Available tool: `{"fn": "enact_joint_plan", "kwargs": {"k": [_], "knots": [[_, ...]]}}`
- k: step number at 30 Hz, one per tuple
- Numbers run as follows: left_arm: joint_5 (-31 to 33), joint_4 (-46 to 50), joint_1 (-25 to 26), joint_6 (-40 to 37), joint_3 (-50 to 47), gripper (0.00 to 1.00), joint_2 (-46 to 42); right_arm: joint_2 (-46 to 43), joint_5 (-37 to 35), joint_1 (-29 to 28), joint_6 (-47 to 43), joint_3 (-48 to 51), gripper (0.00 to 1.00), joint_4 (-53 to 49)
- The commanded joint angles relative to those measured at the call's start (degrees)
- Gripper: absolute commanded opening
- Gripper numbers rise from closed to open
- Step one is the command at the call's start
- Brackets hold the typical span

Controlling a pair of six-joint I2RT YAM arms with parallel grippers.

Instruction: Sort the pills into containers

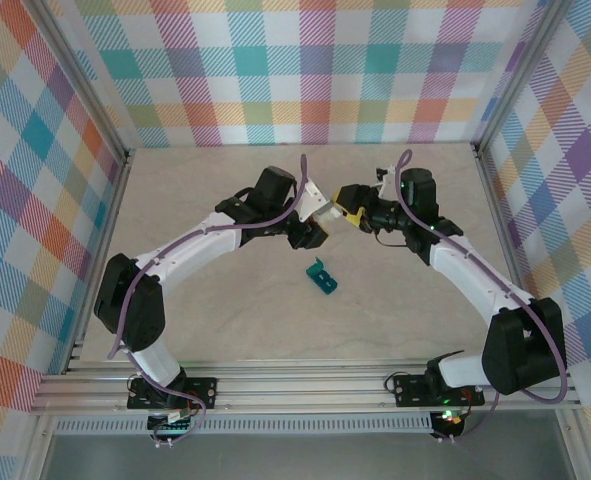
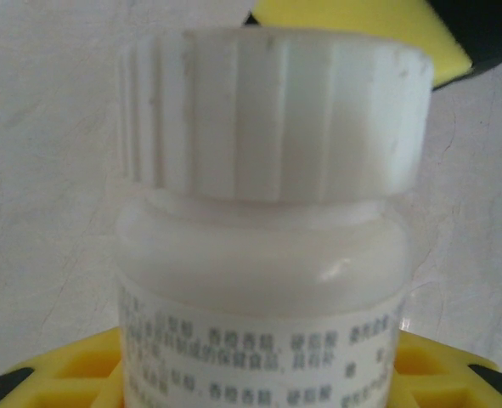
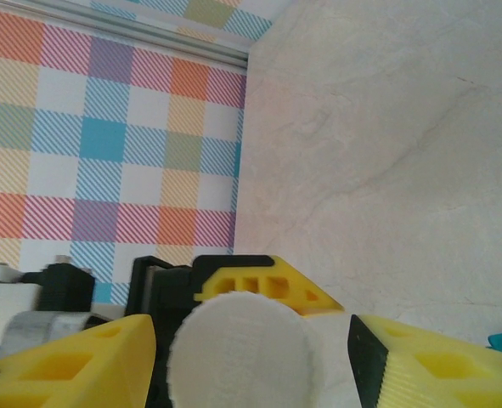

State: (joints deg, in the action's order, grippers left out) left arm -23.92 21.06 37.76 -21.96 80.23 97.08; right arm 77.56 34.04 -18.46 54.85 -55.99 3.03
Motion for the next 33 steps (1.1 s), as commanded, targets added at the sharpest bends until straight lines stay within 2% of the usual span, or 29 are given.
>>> {"fn": "enact_joint_plan", "kwargs": {"k": [1, 17, 21, 25, 28, 33], "knots": [[-1.3, 0.09, 0.47, -0.11, 2.05, 0.0, -0.26, 0.06, 0.73, -0.48, 0.05, 0.7, 0.62, 1.91], [-1.75, 0.3, 0.47, 0.16, 2.49, 0.0, 0.65, 0.33, 1.79, -2.19, -2.8, -0.88, 0.55, -0.03], [-1.91, 0.13, 0.47, 0.29, 2.57, 0.0, 0.74, 0.29, 1.55, -2.2, -3.6, -0.79, 0.49, -0.59], [-2.89, 0.13, 0.47, 0.63, 2.81, 0.0, 0.64, 0.41, 2.06, -2.2, -6.19, -0.87, 0.39, -0.98], [-6.24, -0.01, -0.34, 1.76, 3.1, 0.0, 0.44, 0.16, 3.6, -1.94, -12.02, -0.69, 0.35, -0.56], [-16.81, -1.8, -3.3, 6.04, 3.0, 0.0, -0.46, -1.39, 9.87, -0.19, -21.88, 1.87, 0.34, 3.82]]}}
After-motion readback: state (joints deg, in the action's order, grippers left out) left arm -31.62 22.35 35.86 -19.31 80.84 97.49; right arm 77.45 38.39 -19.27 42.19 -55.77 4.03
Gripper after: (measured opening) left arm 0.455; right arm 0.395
